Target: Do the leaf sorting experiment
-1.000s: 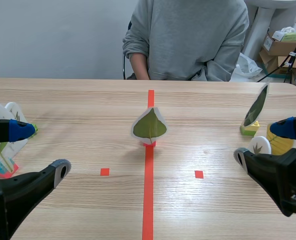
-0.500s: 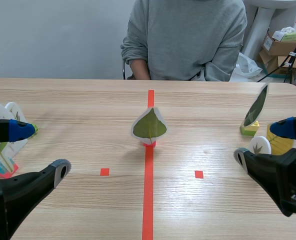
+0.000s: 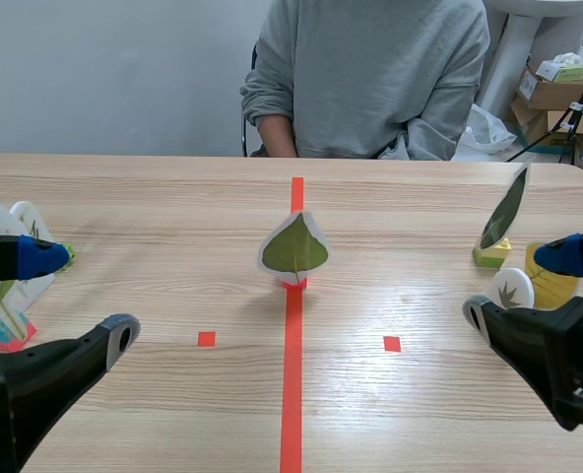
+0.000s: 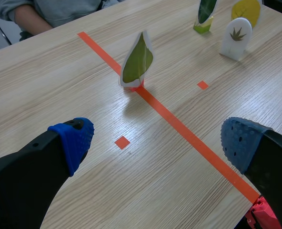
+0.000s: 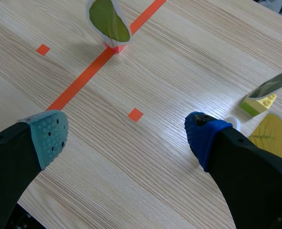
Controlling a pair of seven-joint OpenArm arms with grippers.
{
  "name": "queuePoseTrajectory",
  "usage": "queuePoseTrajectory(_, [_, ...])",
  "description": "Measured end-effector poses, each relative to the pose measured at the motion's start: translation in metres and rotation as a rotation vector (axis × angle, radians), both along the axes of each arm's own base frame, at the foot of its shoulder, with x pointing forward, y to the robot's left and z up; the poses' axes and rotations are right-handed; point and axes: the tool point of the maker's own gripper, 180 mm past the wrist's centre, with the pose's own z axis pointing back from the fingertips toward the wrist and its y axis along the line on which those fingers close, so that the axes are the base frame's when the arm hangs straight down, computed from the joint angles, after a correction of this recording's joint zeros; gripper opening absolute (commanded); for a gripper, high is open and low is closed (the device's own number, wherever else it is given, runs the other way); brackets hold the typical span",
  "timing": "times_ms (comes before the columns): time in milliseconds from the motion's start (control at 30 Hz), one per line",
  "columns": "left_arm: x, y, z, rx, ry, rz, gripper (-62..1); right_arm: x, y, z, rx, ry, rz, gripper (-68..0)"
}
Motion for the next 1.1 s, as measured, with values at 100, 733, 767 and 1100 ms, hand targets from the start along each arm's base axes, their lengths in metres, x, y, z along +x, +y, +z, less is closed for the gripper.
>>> queuePoseTrajectory(100, [0.000, 0.000, 0.000, 0.000, 0.000, 0.000, -3.7, 0.000, -0.003, -0.003, -0.028, 0.005, -0.001, -17.5])
queuePoseTrajectory(733, [0.000, 0.000, 0.000, 0.000, 0.000, 0.000, -3.7, 0.081, 0.018, -0.033, -0.131, -0.001, 0.199, -14.7])
queuePoseTrajectory(767, [0.000, 0.000, 0.000, 0.001, 0.001, 0.000, -3.7, 0.087, 0.023, -0.037, -0.140, 0.003, 0.217, -14.7])
queuePoseTrajectory(1100, [0.000, 0.000, 0.000, 0.002, 0.001, 0.000, -3.7, 0.130, 0.076, -0.072, -0.189, 0.037, 0.380, -14.5])
